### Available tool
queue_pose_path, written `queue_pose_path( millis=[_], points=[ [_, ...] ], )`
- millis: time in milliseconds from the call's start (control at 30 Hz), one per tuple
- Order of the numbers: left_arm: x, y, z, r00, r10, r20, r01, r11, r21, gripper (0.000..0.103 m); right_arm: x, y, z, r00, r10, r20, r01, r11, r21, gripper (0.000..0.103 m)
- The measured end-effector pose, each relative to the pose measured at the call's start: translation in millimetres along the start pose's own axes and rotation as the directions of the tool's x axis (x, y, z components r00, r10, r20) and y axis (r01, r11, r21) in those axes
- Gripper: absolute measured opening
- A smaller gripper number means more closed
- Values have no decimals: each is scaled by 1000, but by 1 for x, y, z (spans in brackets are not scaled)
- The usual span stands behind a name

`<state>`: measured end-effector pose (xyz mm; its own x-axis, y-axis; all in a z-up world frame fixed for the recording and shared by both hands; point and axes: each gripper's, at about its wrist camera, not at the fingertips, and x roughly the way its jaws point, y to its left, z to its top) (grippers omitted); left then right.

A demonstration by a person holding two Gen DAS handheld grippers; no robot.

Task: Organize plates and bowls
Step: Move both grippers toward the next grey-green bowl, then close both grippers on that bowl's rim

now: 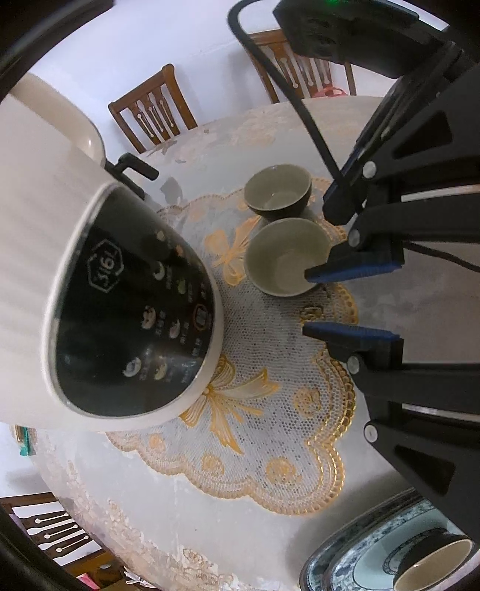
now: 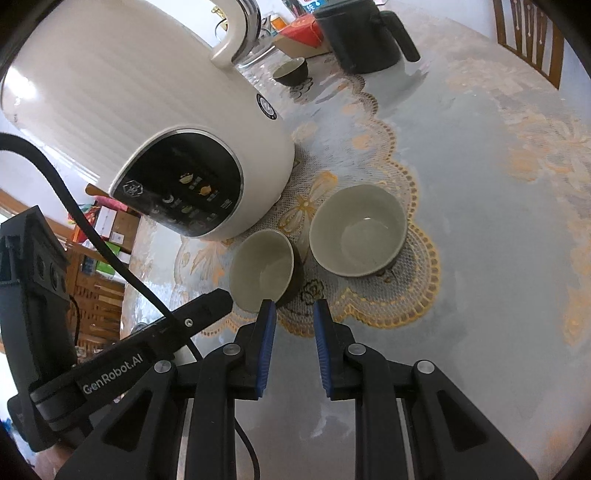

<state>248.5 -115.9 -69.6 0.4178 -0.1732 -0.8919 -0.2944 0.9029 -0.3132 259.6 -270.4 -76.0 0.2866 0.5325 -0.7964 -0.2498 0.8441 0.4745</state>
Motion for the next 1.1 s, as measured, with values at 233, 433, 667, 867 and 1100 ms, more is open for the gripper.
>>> queue_pose_path(
  millis=[233,433,667,867,1100],
  points=[
    [14,-4,8,1000,-6,2,6,1000,2,21,13,1,9,1000,21,-5,-21,1000,0,22],
    [22,0,10,1000,-31,-2,31,999,-34,18,19,2,11,1000,31,-4,-31,999,-9,22],
    [23,2,10,998,-57,-4,57,998,-21,7,25,1,14,998,56,-9,-56,998,2,20],
    [16,-3,5,999,-47,2,47,999,-3,7,24,2,12,998,55,-8,-55,998,-15,20],
    [-3,-2,0,999,-47,17,47,999,13,7,14,9,4,998,64,4,-64,998,-14,20]
  ],
)
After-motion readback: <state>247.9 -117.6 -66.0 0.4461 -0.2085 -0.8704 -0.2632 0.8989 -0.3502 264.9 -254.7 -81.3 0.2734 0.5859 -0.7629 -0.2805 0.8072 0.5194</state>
